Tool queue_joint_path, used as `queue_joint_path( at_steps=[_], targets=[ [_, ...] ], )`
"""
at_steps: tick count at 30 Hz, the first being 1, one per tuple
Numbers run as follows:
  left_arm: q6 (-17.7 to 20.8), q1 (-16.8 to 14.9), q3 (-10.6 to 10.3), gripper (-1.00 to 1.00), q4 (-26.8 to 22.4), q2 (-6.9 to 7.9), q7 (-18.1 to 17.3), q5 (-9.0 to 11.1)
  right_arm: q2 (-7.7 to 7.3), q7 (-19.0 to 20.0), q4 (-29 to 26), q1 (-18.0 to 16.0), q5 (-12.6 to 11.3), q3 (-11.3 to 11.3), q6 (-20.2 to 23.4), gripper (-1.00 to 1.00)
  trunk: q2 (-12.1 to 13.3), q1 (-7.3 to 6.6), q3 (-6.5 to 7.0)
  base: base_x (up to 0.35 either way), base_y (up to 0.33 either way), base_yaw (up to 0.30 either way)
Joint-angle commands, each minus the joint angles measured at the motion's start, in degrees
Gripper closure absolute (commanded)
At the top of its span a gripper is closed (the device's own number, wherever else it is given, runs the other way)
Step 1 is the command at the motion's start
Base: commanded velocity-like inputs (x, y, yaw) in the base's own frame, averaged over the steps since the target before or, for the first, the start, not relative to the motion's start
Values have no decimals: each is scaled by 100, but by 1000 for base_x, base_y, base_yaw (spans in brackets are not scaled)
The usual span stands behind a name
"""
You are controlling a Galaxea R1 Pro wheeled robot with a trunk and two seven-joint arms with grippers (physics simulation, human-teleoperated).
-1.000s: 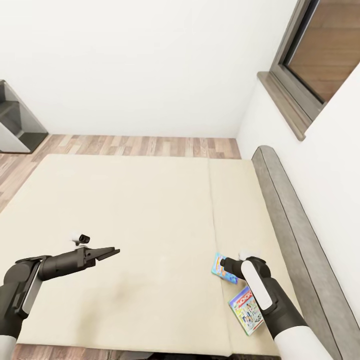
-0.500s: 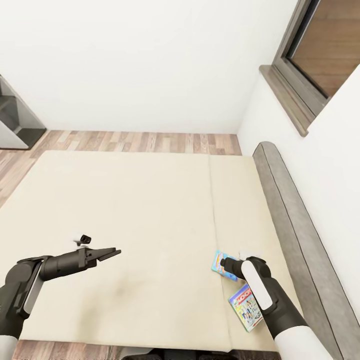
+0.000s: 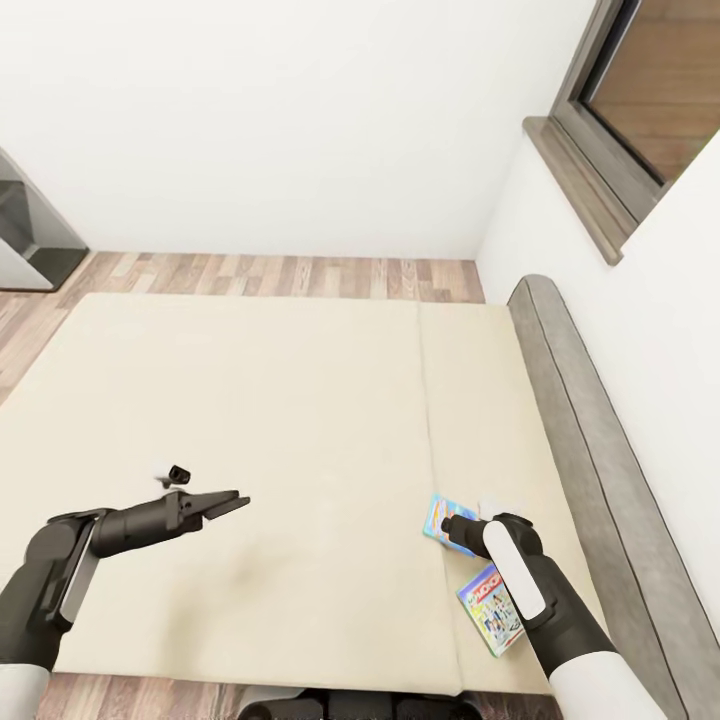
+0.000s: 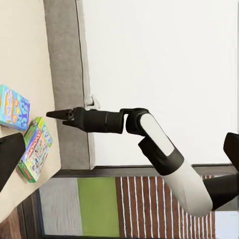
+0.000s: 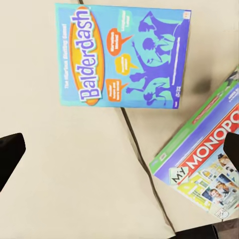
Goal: Put all the toys in the child's room - the three board games (two on the bed and one on the table), the two jigsaw puzzles on the table, and the tennis ball on the table - inside the toy box on the table in the child's room.
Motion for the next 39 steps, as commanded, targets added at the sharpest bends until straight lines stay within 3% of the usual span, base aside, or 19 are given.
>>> queue_joint_path(
  at_steps=[1,4,7,12,19,28,35,39],
  targets=[
    [78,-120,-8,-100,6,-70,-23,-10,-1,-56,-6,-2,-52,12,8,-100,-10,3,-17,0,0,0],
    [90,-506,-36,-100,74,-318,-23,-40,2,-60,-6,-2,-51,14,4,-100,-10,3,-45,0,0,0],
    [84,-854,-108,-100,354,-709,621,-123,5,-63,-9,-1,-49,21,-2,-100,-10,3,-73,0,0,0],
    [68,-1010,-279,-100,699,-1230,1564,-149,3,-63,-31,-3,-44,19,-7,-100,-10,3,-120,0,0,0],
    [48,-1037,-327,-100,787,-1355,1781,-155,1,-70,-19,-129,-43,13,12,-100,-10,3,-185,0,0,0],
    [8,-1041,-349,-100,800,-1409,1876,-167,-5,-65,79,-621,-53,9,9,-100,-10,3,-270,0,0,0],
    [2,-1041,-334,-100,800,-1369,1830,-159,-1,-65,550,-1178,-51,13,9,-100,-10,3,-335,0,0,0],
    [2,-1041,-332,-100,800,-1367,1820,-154,1,-65,1133,-1531,-22,17,-10,-100,-10,3,-372,0,0,0]
  ],
)
